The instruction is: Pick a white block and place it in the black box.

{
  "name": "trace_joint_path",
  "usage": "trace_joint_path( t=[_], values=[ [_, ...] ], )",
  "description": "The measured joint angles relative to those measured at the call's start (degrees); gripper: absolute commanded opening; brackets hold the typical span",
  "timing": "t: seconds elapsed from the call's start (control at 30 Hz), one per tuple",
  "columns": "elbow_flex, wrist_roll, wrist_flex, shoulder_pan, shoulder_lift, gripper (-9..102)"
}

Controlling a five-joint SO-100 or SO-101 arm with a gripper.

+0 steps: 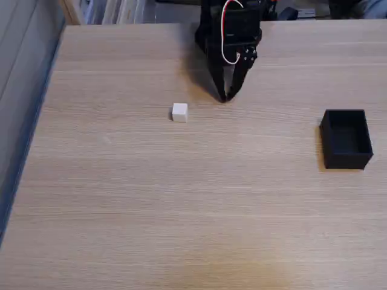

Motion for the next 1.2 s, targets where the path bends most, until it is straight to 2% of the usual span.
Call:
trace_joint_path(
  t=[0.5, 0.77, 0.93, 1.07, 1.2],
  values=[
    [-2.3, -3.0, 0.1, 2.2, -2.1, 0],
    [-15.1, 1.0, -0.4, 1.4, -19.2, 0],
    [-24.1, 1.8, -0.9, 4.1, -32.2, 1],
    [-28.7, 1.1, -1.5, 7.8, -39.5, 5],
    [-30.7, -2.4, -1.7, 12.8, -43.7, 19]
  ],
)
